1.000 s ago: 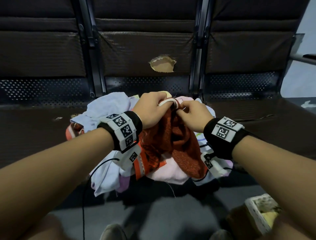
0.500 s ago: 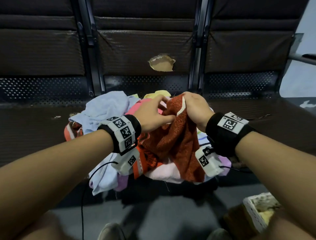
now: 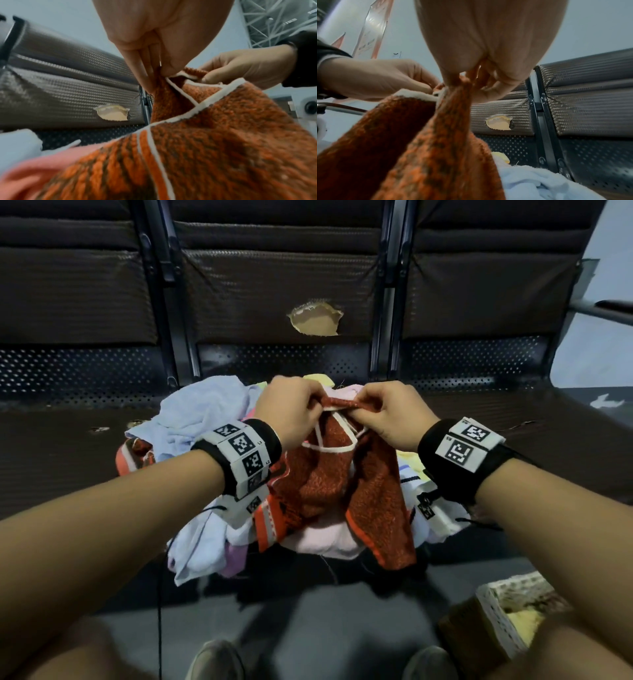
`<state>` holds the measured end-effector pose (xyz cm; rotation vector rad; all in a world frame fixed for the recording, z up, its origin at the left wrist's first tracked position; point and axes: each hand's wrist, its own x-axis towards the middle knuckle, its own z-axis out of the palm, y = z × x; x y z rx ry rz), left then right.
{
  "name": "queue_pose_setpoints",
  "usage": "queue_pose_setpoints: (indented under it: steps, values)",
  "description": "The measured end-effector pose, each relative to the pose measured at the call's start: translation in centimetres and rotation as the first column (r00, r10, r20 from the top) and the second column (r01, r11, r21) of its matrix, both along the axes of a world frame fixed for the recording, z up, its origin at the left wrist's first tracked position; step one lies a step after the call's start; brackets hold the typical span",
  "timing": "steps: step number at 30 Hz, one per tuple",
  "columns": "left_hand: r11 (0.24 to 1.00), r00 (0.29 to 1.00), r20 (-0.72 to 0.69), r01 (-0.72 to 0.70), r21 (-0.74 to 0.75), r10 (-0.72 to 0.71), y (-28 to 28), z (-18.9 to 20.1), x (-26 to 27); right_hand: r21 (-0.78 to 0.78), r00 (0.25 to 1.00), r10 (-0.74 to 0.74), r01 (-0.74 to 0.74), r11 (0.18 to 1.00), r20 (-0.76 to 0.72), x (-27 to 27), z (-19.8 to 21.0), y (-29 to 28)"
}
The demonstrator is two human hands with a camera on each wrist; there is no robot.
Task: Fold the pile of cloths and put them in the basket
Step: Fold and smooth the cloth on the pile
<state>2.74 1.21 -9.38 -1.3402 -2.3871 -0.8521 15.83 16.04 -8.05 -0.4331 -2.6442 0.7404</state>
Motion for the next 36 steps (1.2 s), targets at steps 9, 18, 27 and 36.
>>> queue_pose_setpoints:
  steps: [9, 18, 27, 36]
  values:
    - [0.99, 0.865, 0.484, 0.101, 0.095, -0.134, 1.2, 1.5, 1.0, -0.003, 0.986, -0.149, 0.149, 0.989, -0.07, -1.1, 1.1, 0.3]
    - [0.954, 0.895, 0.343, -0.3, -0.008, 0.284, -1.3, 3.6, -3.9, 0.207, 0.969, -0.244, 0.246, 0.947, -0.033, -1.0, 1.6, 1.3]
    - [0.899, 0.58, 0.802, -0.261, 0.353, -0.146, 0.3, 6.9, -3.7, -0.115, 0.923, 0.051, -0.102, 0.988, -0.382, -2.4, 4.9, -1.6]
    - [0.807, 0.521, 0.811, -0.34, 0.484, -0.267, -0.9, 7.0, -3.9, 0.282, 0.979, 0.03, -0.088, 0.955, 0.204, -1.6, 0.4, -2.4]
